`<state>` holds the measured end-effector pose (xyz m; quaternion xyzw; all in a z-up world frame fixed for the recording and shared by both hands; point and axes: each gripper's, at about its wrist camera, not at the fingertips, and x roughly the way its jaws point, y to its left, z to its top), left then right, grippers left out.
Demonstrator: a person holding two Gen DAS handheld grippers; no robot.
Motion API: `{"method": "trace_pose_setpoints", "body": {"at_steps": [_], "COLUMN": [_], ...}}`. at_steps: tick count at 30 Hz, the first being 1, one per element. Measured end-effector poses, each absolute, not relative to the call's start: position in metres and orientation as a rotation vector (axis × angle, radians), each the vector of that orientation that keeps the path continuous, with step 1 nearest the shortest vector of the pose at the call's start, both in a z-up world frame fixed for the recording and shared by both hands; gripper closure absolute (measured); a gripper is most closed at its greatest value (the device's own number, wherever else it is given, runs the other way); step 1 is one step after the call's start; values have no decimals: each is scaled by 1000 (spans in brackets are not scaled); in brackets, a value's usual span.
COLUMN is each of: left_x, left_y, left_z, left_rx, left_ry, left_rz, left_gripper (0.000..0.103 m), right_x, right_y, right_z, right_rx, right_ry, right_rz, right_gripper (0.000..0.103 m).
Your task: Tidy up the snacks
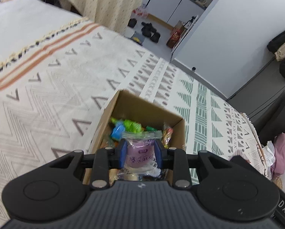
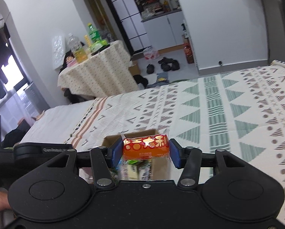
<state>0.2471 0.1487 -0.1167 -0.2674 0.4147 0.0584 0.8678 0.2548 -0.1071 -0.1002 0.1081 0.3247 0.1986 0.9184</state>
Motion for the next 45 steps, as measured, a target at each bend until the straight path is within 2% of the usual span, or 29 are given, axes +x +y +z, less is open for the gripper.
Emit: {"method": "trace_pose_setpoints", "body": {"at_steps": [7, 12, 14, 18, 20, 26, 37, 40, 45], "left_x": [232, 223, 221, 215, 212, 201, 176, 167, 155], "left_y": [156, 158, 159, 161, 162, 158, 122, 111, 97], "left_z": [-120, -113, -111, -104, -100, -82, -48, -38, -24], "left_rx": [-579, -574, -570, -554, -549, -528, -397, -376, -360], "left_ry": [879, 864, 861, 857, 860, 861, 902, 898, 884], "left_rz": [140, 158, 165, 204, 227, 223, 163, 146, 123], "left_gripper": [73, 65, 50, 32, 23, 13, 5, 1, 0], "right_x": [254, 252, 251, 248, 244, 230, 200, 192, 175], "right_y": [-87, -80, -80, -84, -89, -114, -152, -162, -180], "right_z": [-112, -117, -115, -105, -99, -82, -60, -54, -43], "right_rx": [219, 243, 264, 292, 287, 296, 299, 304, 311], "right_ry": [707, 730, 729, 710, 700, 686, 682, 677, 661], "right_rz": [425, 432, 439, 440, 424, 389, 375, 375, 373], "right_gripper": [53, 51, 47, 33, 32, 32, 24, 20, 9]}}
